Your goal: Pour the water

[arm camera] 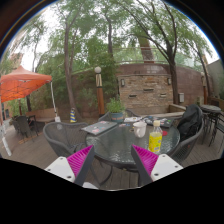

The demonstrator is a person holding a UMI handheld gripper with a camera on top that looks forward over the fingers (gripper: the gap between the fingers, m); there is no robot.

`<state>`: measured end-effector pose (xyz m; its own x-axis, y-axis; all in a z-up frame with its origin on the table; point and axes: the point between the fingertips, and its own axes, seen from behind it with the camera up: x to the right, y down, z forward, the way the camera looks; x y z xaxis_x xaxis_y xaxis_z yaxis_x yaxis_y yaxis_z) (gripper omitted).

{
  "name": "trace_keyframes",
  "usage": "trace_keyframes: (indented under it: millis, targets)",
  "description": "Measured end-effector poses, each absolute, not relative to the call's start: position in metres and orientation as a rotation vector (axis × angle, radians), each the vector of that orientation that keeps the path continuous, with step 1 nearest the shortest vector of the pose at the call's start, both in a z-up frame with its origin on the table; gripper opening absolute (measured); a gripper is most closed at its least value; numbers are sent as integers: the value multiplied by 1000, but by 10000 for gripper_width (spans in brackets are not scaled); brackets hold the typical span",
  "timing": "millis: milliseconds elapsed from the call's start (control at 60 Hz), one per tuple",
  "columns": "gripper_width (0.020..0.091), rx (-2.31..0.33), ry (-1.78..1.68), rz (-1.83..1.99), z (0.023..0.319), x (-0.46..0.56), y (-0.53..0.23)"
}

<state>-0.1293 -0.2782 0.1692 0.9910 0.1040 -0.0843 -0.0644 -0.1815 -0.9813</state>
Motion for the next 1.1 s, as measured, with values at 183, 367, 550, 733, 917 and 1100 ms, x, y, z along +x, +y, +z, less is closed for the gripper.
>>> trace_keyframes:
  millis: [183, 367, 550, 733, 917, 1100]
  targets:
    - [822, -1764, 19, 134, 164, -114, -269]
    - [824, -1731, 2, 85, 156, -75, -238]
    - [823, -1670, 5, -82, 130, 23, -183]
    - [822, -1649, 6, -82, 109, 55, -110]
    - [796, -1629, 29, -75, 96, 77, -56]
    - [501, -1628, 52, -28, 76, 77, -32]
